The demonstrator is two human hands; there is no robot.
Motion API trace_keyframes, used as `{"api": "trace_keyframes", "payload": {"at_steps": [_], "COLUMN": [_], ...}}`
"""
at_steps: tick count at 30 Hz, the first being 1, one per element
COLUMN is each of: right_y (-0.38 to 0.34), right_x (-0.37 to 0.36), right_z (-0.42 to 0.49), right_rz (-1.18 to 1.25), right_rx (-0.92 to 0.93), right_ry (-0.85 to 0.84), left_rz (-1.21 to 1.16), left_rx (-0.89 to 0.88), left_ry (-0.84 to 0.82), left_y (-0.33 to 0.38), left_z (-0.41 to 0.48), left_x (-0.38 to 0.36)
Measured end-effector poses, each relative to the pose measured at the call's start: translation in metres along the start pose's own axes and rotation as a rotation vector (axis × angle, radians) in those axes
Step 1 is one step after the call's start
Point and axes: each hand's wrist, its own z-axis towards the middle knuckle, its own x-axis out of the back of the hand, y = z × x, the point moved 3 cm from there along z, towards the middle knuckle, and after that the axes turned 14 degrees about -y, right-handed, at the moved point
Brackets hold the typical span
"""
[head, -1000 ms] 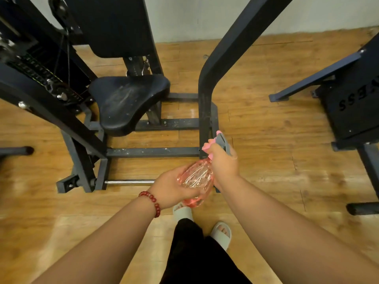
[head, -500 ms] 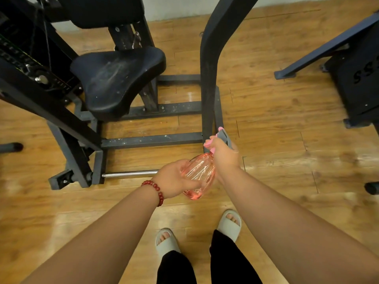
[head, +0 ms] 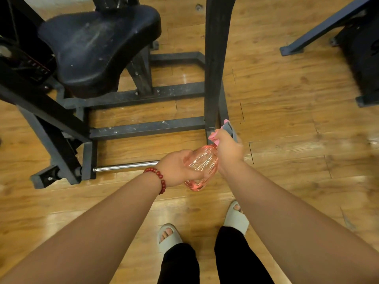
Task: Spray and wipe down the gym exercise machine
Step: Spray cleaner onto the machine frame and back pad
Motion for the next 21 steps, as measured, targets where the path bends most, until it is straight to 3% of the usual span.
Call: {"api": "trace_keyframes", "payload": {"at_steps": [21], "right_y": [0.093], "right_x": [0.015], "right_z": [0.080], "right_rz": [-0.101], "right_rx": [-0.186], "right_ry": [0.126], "left_rz": [-0.012], "left_rx": [0.072], "left_ry": [-0.096], "left_y": [-0.093], "left_z": [0.075], "left_x": [-0.014]}}
